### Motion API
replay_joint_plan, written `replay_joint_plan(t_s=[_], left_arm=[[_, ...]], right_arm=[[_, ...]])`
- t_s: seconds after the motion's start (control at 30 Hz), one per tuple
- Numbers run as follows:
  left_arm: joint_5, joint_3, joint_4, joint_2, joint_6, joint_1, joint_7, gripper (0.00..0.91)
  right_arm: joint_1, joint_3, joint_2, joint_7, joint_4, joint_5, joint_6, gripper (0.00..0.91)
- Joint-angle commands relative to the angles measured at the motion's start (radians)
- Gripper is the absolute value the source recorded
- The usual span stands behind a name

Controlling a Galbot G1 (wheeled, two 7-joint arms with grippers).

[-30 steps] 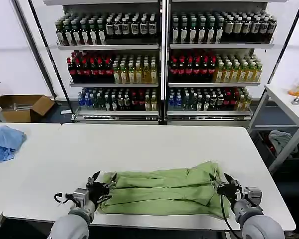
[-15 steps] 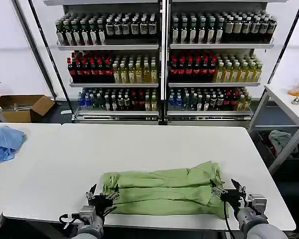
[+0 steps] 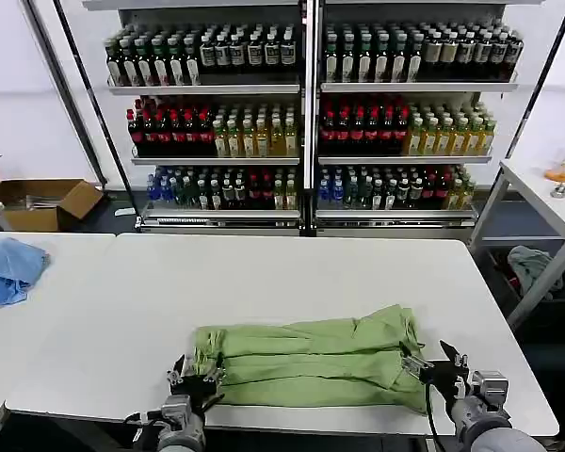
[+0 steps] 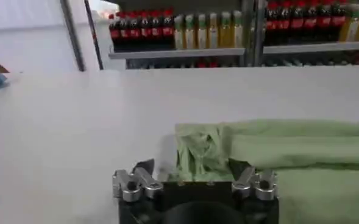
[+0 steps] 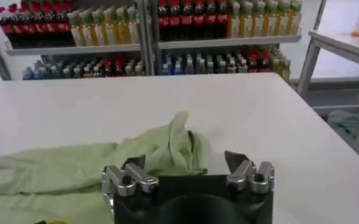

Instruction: Fold and organize the clothes.

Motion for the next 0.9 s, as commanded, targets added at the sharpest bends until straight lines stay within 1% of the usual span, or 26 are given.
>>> replay_joint_plan(t_s=[0.03, 0.37, 0.53, 0.57, 0.67, 0.77, 0.9], left_arm=[[0.019, 0.001, 0.028, -0.022, -0.020, 0.009, -0.008, 0.050], [-0.048, -0.018, 0.027, -0.007, -0.040, 0.002, 0.006, 0.040], [-0.087, -0.057, 0.022, 0.019, -0.049, -0.006, 0.017, 0.030], [-0.090, -0.065, 0.021, 0.023, -0.049, -0.007, 0.017, 0.040], [-0.116, -0.122, 0.016, 0.053, -0.050, -0.012, 0.022, 0.040], [-0.140, -0.199, -0.001, 0.099, -0.049, -0.020, 0.033, 0.040], [-0.161, -0.307, -0.030, 0.184, -0.048, -0.039, 0.049, 0.030]], right_arm=[[-0.002, 0.002, 0.000, 0.001, 0.002, 0.000, 0.001, 0.907], [0.013, -0.006, -0.001, 0.008, -0.005, 0.005, 0.002, 0.907], [0.017, -0.006, -0.004, 0.011, -0.005, 0.011, 0.002, 0.907], [0.017, -0.006, -0.004, 0.011, -0.005, 0.011, 0.002, 0.907], [0.017, -0.004, -0.007, 0.012, -0.002, 0.015, 0.002, 0.907], [0.017, 0.001, -0.010, 0.013, 0.001, 0.020, 0.002, 0.907], [0.018, 0.002, -0.015, 0.013, 0.003, 0.023, 0.003, 0.907]])
